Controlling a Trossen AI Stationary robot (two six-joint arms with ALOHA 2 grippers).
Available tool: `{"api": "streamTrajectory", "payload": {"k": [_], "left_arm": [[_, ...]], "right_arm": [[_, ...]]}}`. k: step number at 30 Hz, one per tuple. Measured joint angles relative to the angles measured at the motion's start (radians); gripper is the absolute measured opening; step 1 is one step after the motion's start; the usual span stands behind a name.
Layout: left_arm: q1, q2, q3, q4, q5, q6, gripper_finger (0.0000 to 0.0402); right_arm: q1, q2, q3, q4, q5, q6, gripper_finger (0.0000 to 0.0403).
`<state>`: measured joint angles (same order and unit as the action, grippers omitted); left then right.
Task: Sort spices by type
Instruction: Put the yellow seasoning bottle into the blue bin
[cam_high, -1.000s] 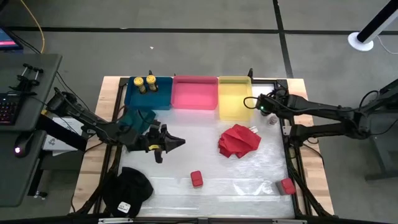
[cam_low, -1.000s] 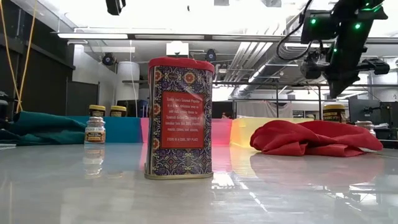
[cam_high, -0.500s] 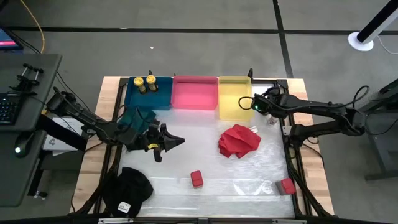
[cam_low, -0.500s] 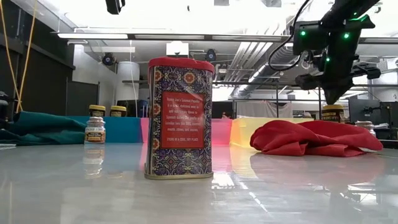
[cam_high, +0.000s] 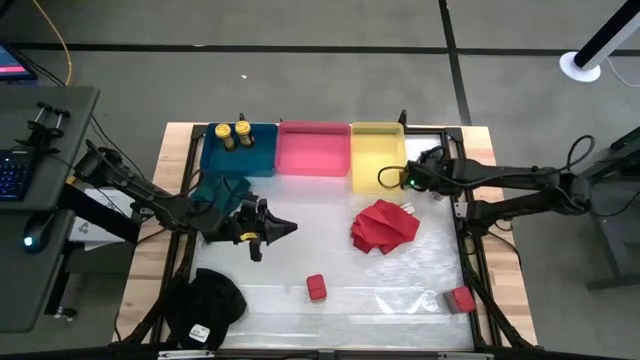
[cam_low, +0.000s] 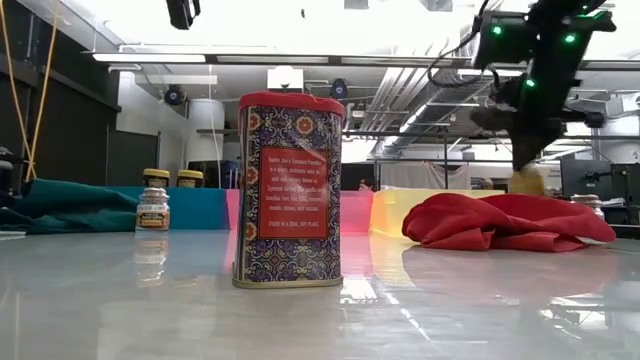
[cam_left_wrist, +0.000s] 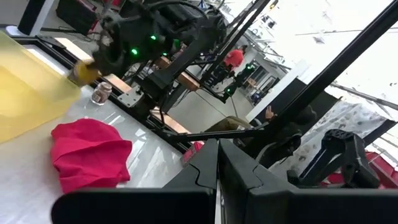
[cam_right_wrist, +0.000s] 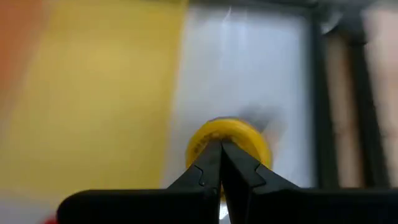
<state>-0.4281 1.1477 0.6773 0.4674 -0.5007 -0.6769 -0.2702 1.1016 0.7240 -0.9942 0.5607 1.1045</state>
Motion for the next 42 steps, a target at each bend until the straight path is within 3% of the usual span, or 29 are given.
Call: {"api": "streamTrajectory", "payload": {"k": [6,12,19,26,30,37,42], "left_arm": [[0.023,0.0,0.0,-0.005,0.0,0.0,0.0],[0.031,-0.002,0.0,0.0,0.0,0.0,0.0],[0.031,-0.003,0.0,0.003,0.004,-0.008,0.0],[0.03,-0.003,0.0,0.002,0.034,-0.028,0.0],[0.03,-0.003,0.0,0.002,0.103,-0.031,0.0],[0.03,-0.003,0.0,0.002,0.234,-0.052,0.0],[0.038,-0.003,0.0,0.001,0.319,-0.045,0.0]], "right_arm": [[0.028,-0.015,-0.004,-0.104,0.028,0.065,0.0],[0.023,-0.038,-0.003,-0.09,0.049,0.088,0.0],[-0.098,-0.05,-0.003,-0.064,-0.065,0.123,0.0],[-0.198,-0.049,-0.002,-0.04,-0.083,0.133,0.0012],[-0.275,-0.049,-0.002,-0.015,-0.108,0.128,0.0063],[-0.376,-0.04,-0.002,0.034,-0.143,0.051,0.0209],[-0.427,-0.001,-0.001,0.035,-0.139,0.085,0.0294]]}}
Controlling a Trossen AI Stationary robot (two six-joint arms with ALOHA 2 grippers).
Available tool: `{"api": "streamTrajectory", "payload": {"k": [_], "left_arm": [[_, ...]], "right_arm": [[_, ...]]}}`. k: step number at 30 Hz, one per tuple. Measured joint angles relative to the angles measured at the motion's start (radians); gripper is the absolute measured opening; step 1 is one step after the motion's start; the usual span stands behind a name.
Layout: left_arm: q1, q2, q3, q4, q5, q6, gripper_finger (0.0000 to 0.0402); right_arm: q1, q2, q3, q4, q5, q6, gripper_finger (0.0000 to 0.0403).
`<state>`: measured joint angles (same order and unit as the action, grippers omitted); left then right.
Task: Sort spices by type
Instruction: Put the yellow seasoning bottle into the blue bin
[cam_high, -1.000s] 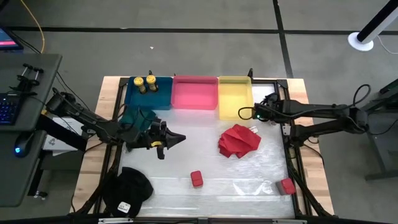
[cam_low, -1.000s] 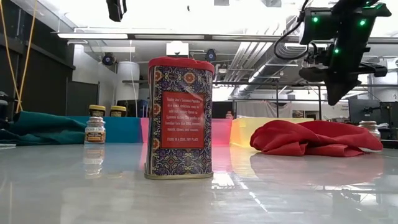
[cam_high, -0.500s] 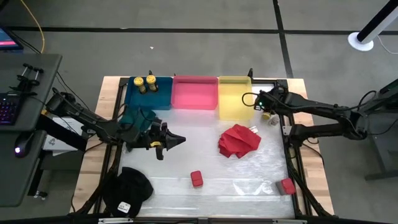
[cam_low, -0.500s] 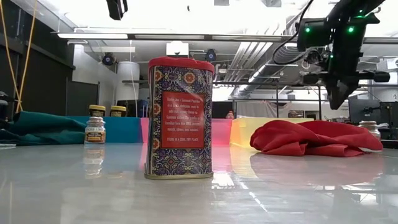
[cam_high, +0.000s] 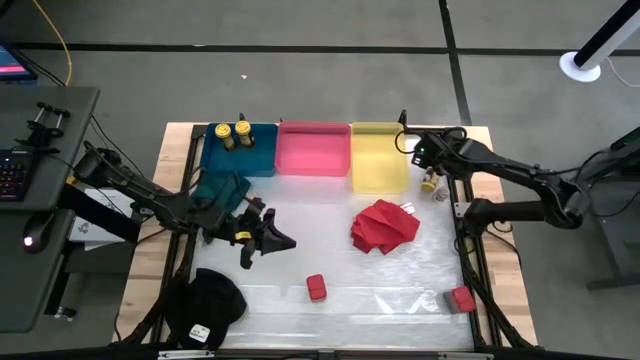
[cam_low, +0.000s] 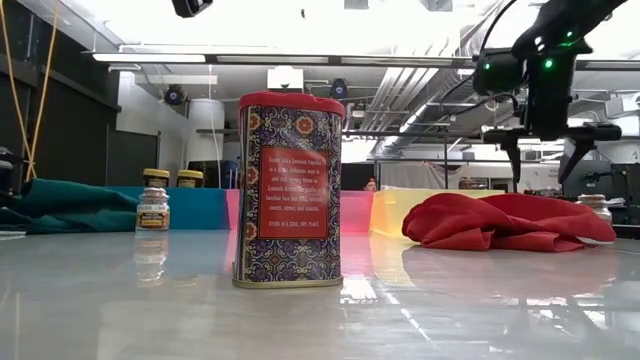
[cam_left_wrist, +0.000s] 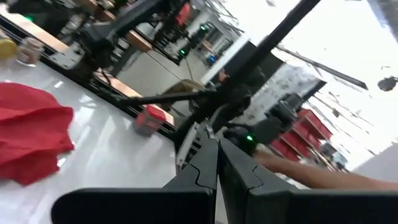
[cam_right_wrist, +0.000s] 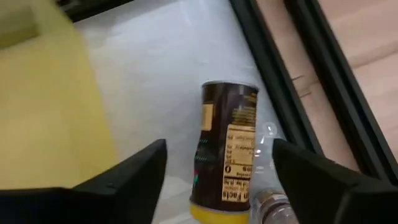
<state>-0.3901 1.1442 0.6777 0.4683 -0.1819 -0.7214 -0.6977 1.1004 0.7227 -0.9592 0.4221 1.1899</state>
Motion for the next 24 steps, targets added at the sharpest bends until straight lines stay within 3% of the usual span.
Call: {"api": "streamTrajectory", "payload": {"k": [5,18,24], "left_arm": [[0.026,0.0,0.0,0.0,0.006,0.01,0.0],[0.231,0.0,0.0,0.001,-0.045,-0.062,0.0],[0.293,0.0,0.0,0.003,-0.044,-0.016,0.0]], "right_arm": [[-0.055,0.092,0.0,0.02,0.007,0.017,0.0322],[-0.219,0.301,0.0,0.141,-0.042,-0.131,0.0323],[-0.245,0.357,0.0,0.167,-0.106,-0.143,0.0323]]}}
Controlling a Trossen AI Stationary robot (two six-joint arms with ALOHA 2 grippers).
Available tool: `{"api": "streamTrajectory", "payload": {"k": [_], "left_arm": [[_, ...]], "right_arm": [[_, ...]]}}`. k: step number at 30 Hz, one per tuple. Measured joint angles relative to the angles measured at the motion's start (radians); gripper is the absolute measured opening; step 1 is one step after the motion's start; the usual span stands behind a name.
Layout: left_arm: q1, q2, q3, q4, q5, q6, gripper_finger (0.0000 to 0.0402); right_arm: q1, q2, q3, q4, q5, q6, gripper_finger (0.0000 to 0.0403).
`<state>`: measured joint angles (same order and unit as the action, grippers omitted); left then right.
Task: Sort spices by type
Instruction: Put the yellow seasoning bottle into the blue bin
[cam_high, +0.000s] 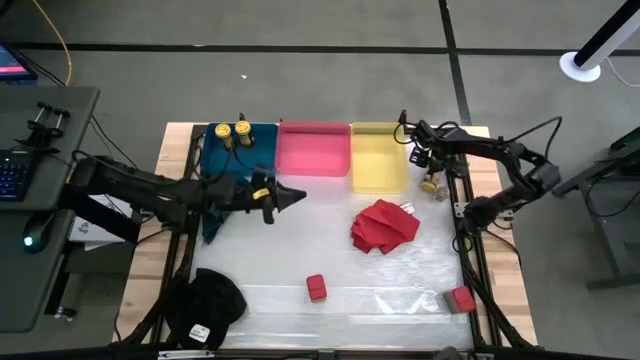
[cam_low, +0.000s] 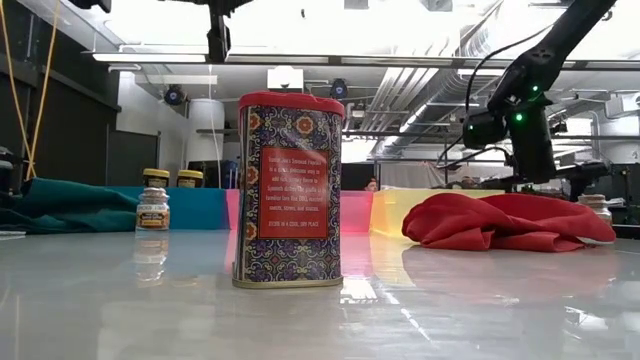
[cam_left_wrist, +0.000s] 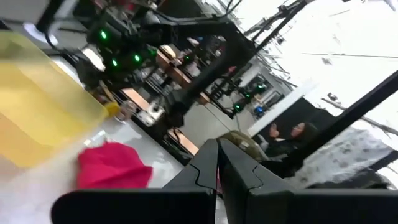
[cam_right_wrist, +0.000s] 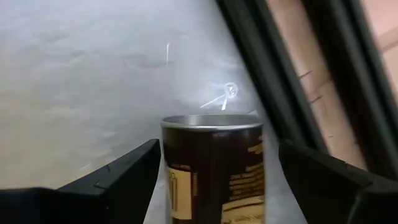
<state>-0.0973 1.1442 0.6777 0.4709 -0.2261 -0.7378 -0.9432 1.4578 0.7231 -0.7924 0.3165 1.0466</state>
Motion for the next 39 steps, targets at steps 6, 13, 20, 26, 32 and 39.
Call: {"api": "streamTrajectory", "payload": {"k": [6,13,20,26,32,39], "left_arm": [[0.068,0.0,0.0,0.002,0.09,0.036,0.0],[0.1,0.0,0.0,0.002,0.242,0.174,0.0],[0.116,0.0,0.075,-0.111,0.273,0.459,0.0018],[0.117,0.014,0.314,-0.459,0.163,0.959,0.0085],[0.117,0.069,0.443,-0.524,-0.018,1.377,0.0188],[0.117,0.15,0.45,-0.493,-0.156,1.668,0.0284]], "right_arm": [[0.0,0.028,0.0,0.031,-0.048,0.05,0.0294],[0.0,0.026,0.013,0.013,-0.064,0.076,0.0191],[0.029,-0.064,0.126,-0.025,-0.061,0.047,0.0191],[0.126,-0.211,0.27,0.028,-0.018,0.066,0.0191],[0.339,-0.252,0.383,0.258,0.053,0.129,0.0191],[0.578,-0.196,0.41,0.653,0.169,0.194,0.0191]]}}
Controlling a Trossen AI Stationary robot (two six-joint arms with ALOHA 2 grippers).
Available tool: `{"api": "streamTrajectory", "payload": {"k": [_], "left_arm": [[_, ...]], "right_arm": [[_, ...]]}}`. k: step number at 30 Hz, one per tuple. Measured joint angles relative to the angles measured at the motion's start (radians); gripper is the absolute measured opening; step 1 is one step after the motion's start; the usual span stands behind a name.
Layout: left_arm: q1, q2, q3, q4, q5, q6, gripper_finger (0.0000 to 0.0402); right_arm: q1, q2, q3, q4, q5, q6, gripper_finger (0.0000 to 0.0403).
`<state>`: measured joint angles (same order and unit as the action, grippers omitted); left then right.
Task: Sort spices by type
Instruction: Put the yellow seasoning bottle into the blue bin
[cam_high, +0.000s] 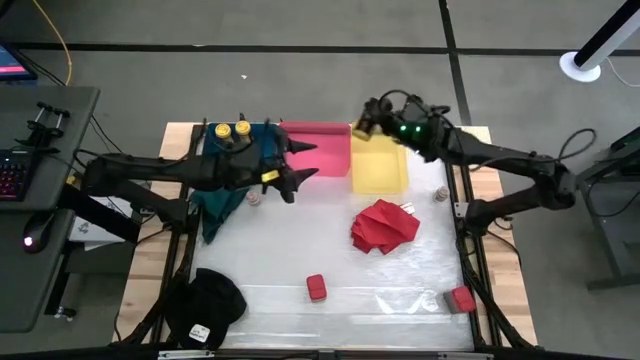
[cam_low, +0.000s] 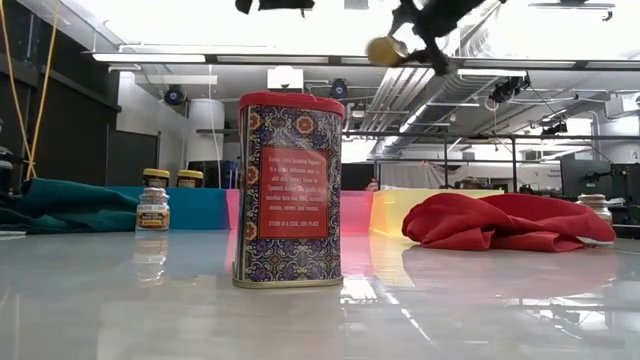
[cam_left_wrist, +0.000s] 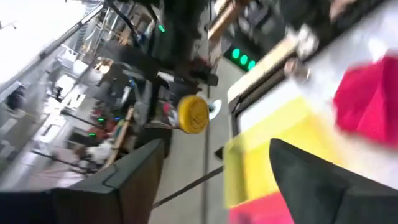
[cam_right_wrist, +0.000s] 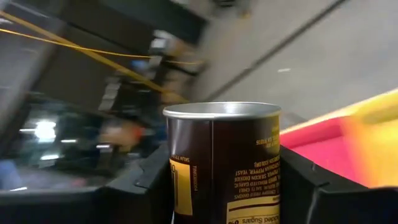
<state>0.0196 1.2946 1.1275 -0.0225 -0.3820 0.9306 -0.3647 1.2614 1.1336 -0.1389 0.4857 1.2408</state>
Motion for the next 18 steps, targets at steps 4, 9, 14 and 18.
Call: {"api": "streamTrajectory", "payload": {"k": [4,9,14,18], "left_arm": [[0.0,0.042,0.0,0.085,-0.066,0.103,0.0305],[0.007,0.079,0.0,0.2,-0.099,0.171,0.0307],[0.007,0.107,0.0,0.204,-0.164,0.261,0.0307],[0.008,0.118,0.0,0.205,-0.212,0.323,0.0307]], "right_arm": [[0.08,0.057,0.0,0.164,0.037,0.025,0.0191],[0.135,0.13,0.0,0.302,0.05,0.079,0.0191],[0.153,0.173,-0.001,0.414,0.056,0.124,0.0191],[0.167,0.174,-0.001,0.457,0.055,0.133,0.0191]]}}
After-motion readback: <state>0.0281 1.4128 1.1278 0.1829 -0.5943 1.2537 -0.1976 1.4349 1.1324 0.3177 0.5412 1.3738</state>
